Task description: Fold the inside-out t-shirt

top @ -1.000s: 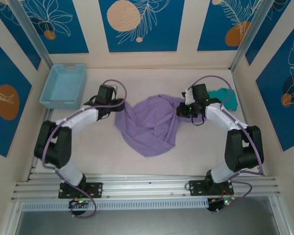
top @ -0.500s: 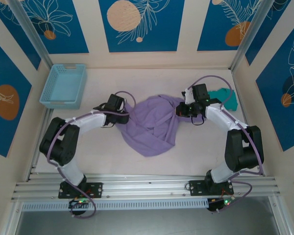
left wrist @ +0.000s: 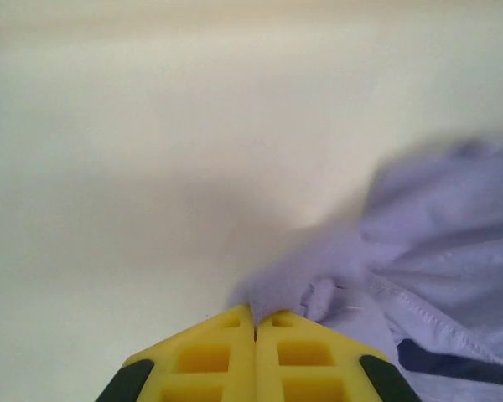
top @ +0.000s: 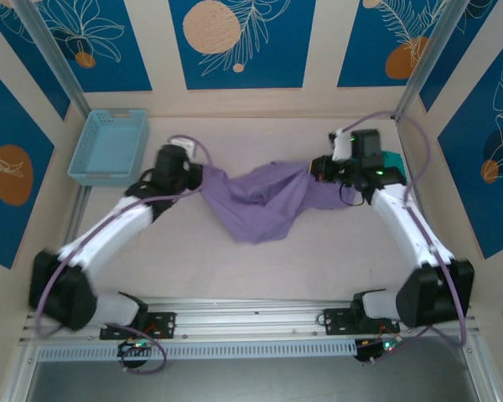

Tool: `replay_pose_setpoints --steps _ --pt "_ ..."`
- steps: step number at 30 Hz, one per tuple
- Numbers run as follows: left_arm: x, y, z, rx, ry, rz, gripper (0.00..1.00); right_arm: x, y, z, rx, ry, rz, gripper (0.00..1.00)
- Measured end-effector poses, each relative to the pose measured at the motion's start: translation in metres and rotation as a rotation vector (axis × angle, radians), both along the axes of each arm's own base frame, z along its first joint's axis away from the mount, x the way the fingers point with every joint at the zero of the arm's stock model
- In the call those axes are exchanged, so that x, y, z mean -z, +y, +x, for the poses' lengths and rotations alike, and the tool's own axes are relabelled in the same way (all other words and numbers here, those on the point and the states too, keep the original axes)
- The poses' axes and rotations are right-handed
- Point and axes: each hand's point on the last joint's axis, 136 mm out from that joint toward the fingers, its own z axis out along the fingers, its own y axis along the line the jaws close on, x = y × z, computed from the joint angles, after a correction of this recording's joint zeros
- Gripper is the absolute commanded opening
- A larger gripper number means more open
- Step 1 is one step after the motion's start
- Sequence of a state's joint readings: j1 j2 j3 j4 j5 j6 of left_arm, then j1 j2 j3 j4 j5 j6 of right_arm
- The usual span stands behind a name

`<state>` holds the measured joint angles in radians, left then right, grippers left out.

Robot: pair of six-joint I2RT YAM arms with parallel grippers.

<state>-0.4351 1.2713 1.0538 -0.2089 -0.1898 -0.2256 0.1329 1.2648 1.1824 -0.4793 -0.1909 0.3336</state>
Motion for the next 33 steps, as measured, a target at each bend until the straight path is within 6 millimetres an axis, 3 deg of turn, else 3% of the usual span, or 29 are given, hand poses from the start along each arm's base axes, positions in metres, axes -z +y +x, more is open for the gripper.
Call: replay_pose_setpoints --steps 2,3,6,9,11,14,18,22,26,29,31,33 --pt "-0.08 0.018 -0.016 -0.023 -0.178 -0.083 0.0 -0.067 -0.008 -0.007 0.028 -0.163 0.025 0.0" --pt "-0.119 0.026 -0.025 -0.031 -0.266 -0.12 0.0 -0.107 -0.013 -0.016 0.043 -0.259 0.037 0.0" --pt "-0.222 0.045 -0.061 -0.041 -0.492 -0.215 0.0 -0.199 -0.024 -0.056 0.078 -0.496 0.054 0.0" --pt "-0.282 0.057 -0.089 -0.042 -0.628 -0.253 0.0 -0.257 -0.034 -0.098 0.107 -0.653 0.062 0.0" --pt "-0.302 0.064 -0.101 -0.051 -0.677 -0.258 0.0 -0.279 -0.039 -0.12 0.126 -0.72 0.062 0.0" --pt "-0.303 0.068 -0.1 -0.072 -0.678 -0.232 0.0 -0.289 -0.043 -0.135 0.138 -0.752 0.053 0.0" --pt "-0.266 0.063 -0.067 -0.108 -0.581 -0.158 0.0 -0.264 -0.044 -0.12 0.15 -0.682 0.029 0.0" --pt "-0.214 0.063 -0.013 -0.154 -0.445 -0.079 0.0 -0.226 -0.045 -0.076 0.172 -0.572 -0.008 0.0" --pt "-0.171 0.071 0.06 -0.196 -0.305 -0.038 0.0 -0.2 -0.053 -0.007 0.208 -0.485 -0.033 0.0" --pt "-0.186 0.079 0.109 -0.209 -0.295 -0.071 0.0 -0.198 -0.063 0.043 0.238 -0.449 -0.03 0.0" --pt "-0.218 0.085 0.126 -0.209 -0.348 -0.104 0.0 -0.215 -0.067 0.064 0.251 -0.472 -0.015 0.0" --pt "-0.261 0.09 0.122 -0.201 -0.431 -0.135 0.0 -0.243 -0.069 0.071 0.255 -0.528 0.003 0.0"
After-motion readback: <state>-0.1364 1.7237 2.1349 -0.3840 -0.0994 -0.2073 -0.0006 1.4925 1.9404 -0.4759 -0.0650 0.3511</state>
